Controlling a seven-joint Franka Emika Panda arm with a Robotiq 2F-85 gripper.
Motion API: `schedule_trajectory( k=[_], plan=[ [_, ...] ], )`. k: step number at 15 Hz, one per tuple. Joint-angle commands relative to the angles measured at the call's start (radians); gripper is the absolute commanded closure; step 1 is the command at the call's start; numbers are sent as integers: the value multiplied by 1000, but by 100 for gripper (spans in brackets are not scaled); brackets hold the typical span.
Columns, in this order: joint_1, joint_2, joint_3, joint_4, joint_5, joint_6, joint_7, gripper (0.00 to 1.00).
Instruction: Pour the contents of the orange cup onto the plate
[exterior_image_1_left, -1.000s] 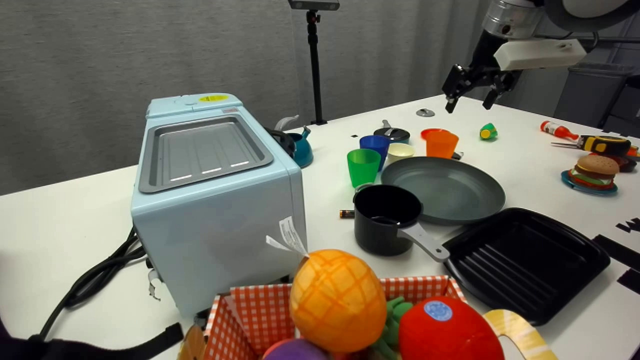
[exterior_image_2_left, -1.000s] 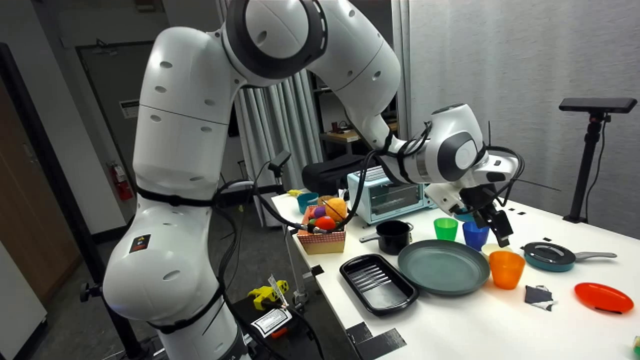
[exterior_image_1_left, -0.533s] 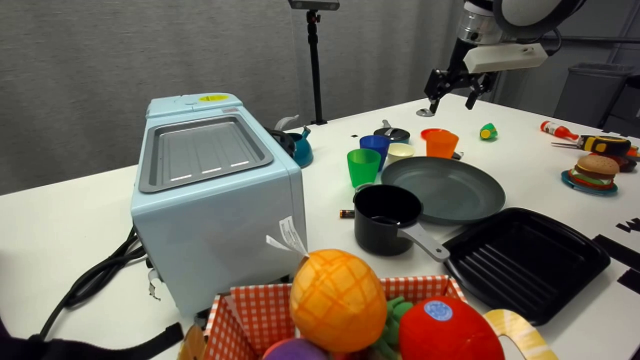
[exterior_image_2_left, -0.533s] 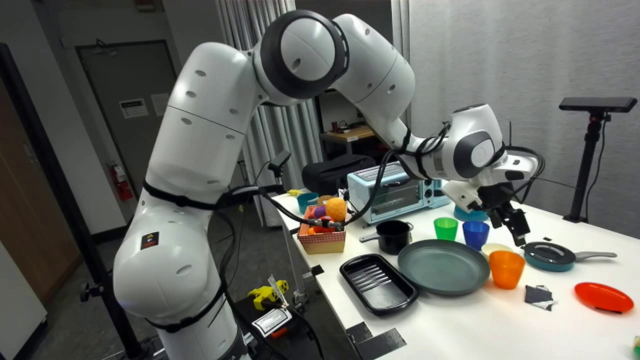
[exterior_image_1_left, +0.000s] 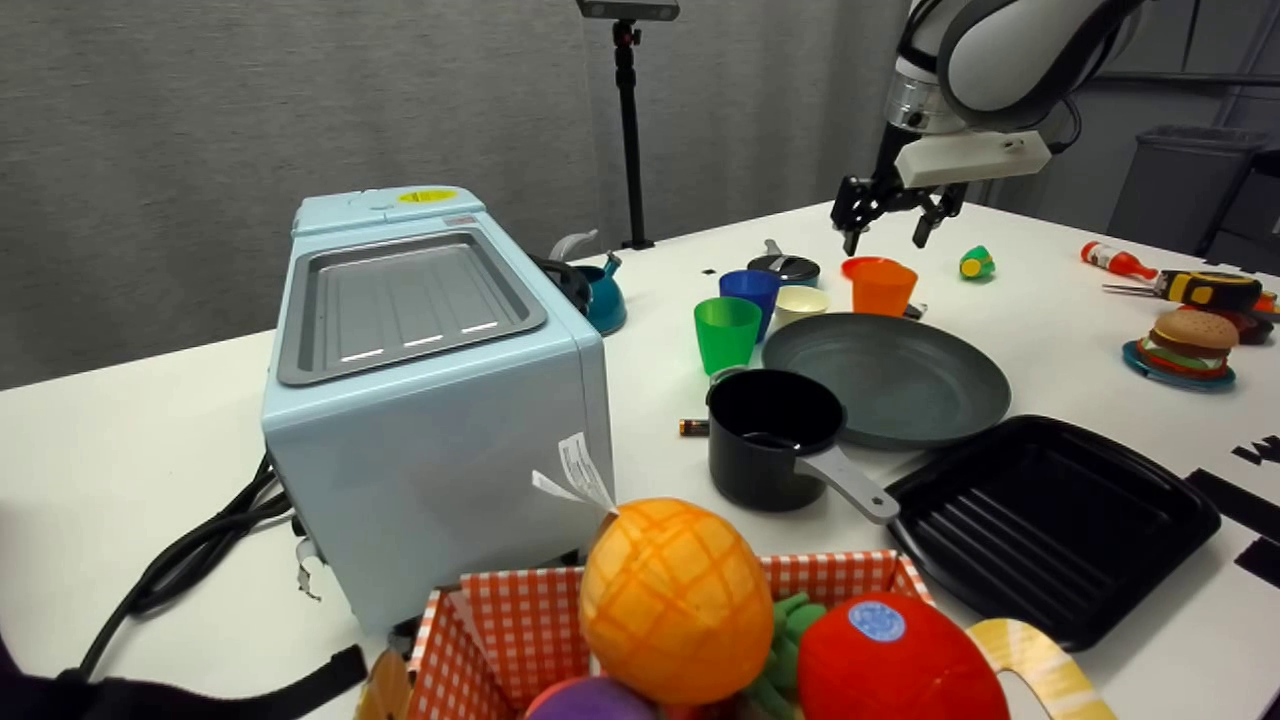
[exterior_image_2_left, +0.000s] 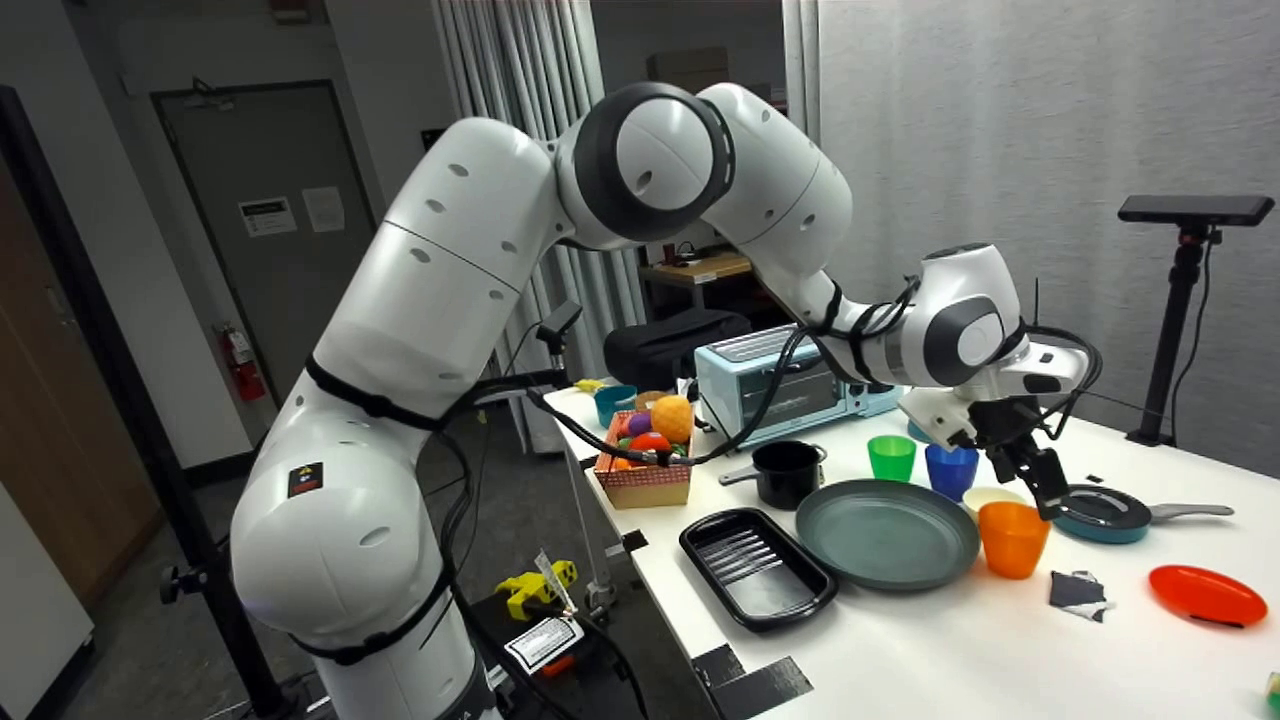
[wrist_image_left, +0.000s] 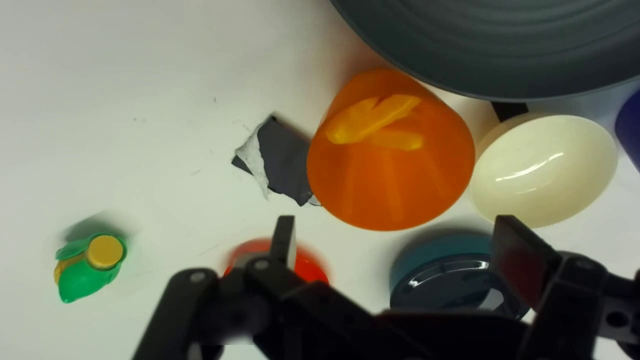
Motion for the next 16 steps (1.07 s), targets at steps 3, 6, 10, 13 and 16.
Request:
schedule_trajectory(
  k=[3, 6, 10, 13, 16],
  plan=[
    [11, 81, -30, 116, 61, -61, -48, 0],
    [11, 98, -34, 129, 65, -66, -52, 0],
    [8, 109, -29, 131, 75, -72, -58, 0],
    [7, 113, -26, 127, 85, -79, -68, 0],
    [5, 121, -25, 140, 95, -103, -78, 0]
  ],
)
